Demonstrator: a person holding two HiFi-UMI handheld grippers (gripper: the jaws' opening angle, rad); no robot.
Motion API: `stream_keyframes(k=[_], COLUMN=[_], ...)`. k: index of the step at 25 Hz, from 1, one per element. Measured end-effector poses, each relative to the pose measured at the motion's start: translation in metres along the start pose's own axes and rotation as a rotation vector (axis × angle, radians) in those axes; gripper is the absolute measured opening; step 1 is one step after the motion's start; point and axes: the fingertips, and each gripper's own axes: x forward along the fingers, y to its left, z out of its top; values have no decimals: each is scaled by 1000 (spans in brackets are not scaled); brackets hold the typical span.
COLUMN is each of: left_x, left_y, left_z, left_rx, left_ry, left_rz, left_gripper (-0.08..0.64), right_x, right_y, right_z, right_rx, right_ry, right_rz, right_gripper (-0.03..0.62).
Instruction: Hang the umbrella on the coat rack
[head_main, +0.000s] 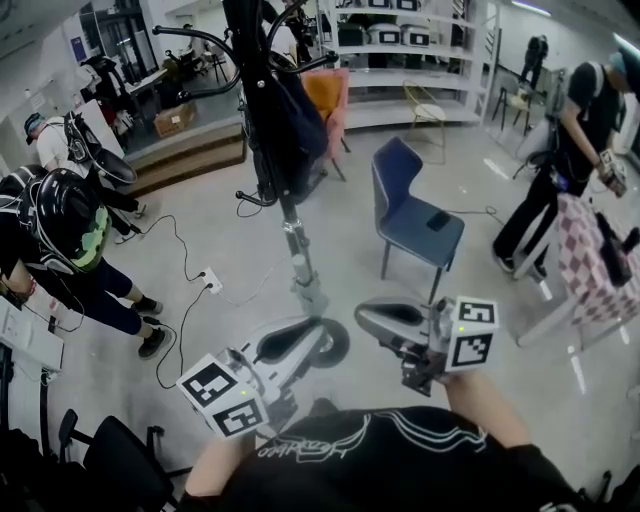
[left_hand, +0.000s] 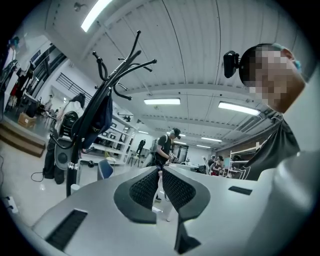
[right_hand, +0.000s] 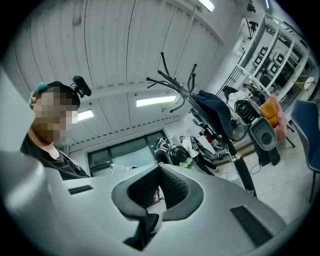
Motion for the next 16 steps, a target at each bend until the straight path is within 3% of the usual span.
stream_keyframes(k=[4, 16], left_x=[4, 8], left_y=[-13, -6], left_z=[1, 1], left_rx=[21, 2], left_ry=[3, 14], left_rz=[-26, -8], left_gripper=[26, 26], right_x=[-4, -2], right_y=[3, 5], right_z=[2, 1], right_rx=[-11, -55], right_ry=[-2, 25], right_rz=[8, -2], right_gripper=[15, 15])
